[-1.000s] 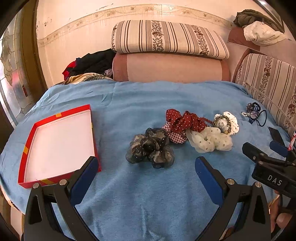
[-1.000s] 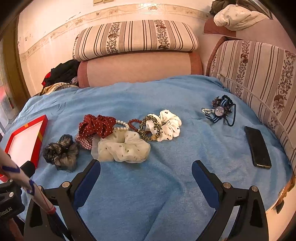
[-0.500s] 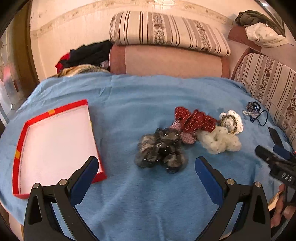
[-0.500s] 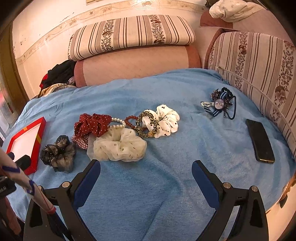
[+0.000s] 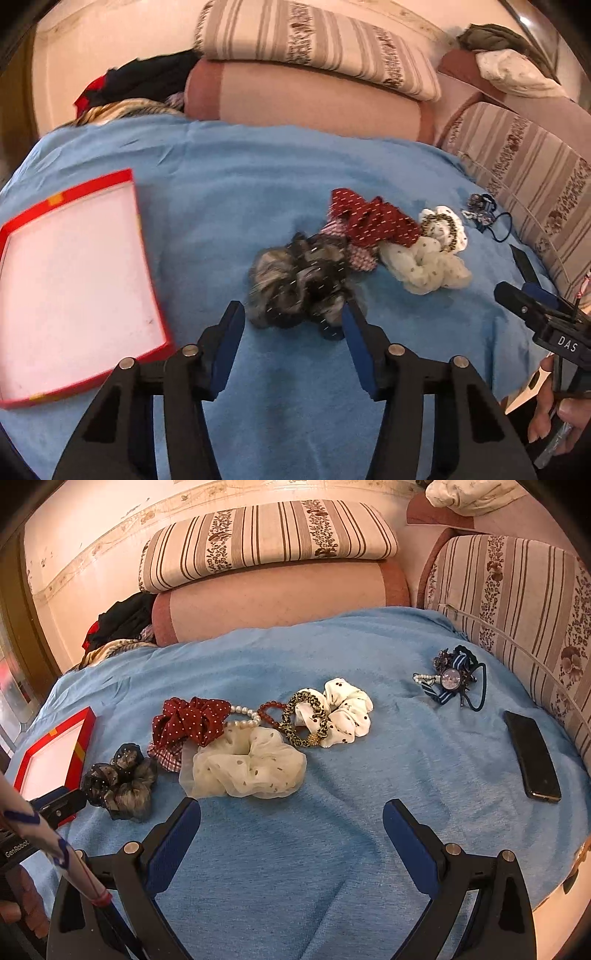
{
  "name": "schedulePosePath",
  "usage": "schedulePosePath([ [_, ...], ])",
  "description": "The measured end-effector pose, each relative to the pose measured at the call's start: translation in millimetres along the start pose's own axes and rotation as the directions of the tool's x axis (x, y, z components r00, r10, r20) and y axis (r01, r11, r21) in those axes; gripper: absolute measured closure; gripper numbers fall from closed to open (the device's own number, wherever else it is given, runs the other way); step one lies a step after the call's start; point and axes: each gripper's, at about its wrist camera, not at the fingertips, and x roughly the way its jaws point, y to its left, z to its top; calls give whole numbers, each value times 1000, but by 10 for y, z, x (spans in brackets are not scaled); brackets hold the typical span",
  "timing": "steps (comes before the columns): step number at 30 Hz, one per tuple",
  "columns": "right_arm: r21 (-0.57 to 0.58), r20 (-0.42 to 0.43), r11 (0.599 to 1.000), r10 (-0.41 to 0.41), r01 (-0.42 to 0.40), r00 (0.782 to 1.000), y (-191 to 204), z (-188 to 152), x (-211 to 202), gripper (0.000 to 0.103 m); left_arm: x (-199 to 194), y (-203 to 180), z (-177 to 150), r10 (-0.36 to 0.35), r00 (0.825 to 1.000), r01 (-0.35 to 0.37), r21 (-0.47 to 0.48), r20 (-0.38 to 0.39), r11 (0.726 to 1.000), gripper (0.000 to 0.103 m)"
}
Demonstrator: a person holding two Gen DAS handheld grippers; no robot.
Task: Organize jewelry
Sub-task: 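Grasp the black sheer scrunchie with the left gripper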
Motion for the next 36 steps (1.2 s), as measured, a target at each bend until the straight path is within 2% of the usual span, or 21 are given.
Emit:
schedulePosePath([
  [3, 14, -6, 1000, 5, -5, 1000, -38, 1, 21, 2, 55, -68, 56, -2, 1000, 2, 21, 5, 1000, 49],
  [7, 39, -23, 999, 16, -15, 1000, -92, -3, 59, 2, 310, -127, 170, -1, 999, 3, 53, -43, 999, 49],
  [11, 42, -28, 999, 13, -12, 1000, -99, -13, 81, 2, 533, -136, 202, 9, 997, -5, 63, -77, 998, 49],
  [15, 37, -30, 999, 10, -9, 1000, -90, -11, 114, 2, 635, -127, 196, 0, 997, 4, 54, -79, 999, 50],
  [16, 35, -31, 999, 11, -10, 999, -83, -9, 124, 2, 639, -136, 193, 1, 997, 3, 57, -75, 998, 54],
  [17, 34, -34, 999, 13, -11, 999, -74, -7, 135, 2, 646, -148, 196, 1, 998, 3, 62, -69, 998, 62],
  [19, 31, -36, 999, 14, -13, 999, -58, -11, 154, 2, 662, -160, 189, 3, 998, 2, 68, -66, 998, 70],
  [22, 27, -35, 999, 24, -23, 999, -38, -15, 183, 3, 638, -163, 178, 6, 999, -3, 68, -49, 998, 78],
  [27, 34, -37, 996, 88, -87, 995, 13, 12, 220, 5, 532, -156, 216, 8, 1000, -8, 65, -5, 998, 80],
  [30, 58, -41, 989, 135, -132, 990, 27, 58, 308, 5, 521, -135, 227, -5, 1000, 5, 50, -6, 999, 80],
  [36, 117, -87, 981, 162, -151, 983, 64, 162, 643, 13, 516, -121, 228, -13, 1000, 13, 44, -7, 999, 80],
])
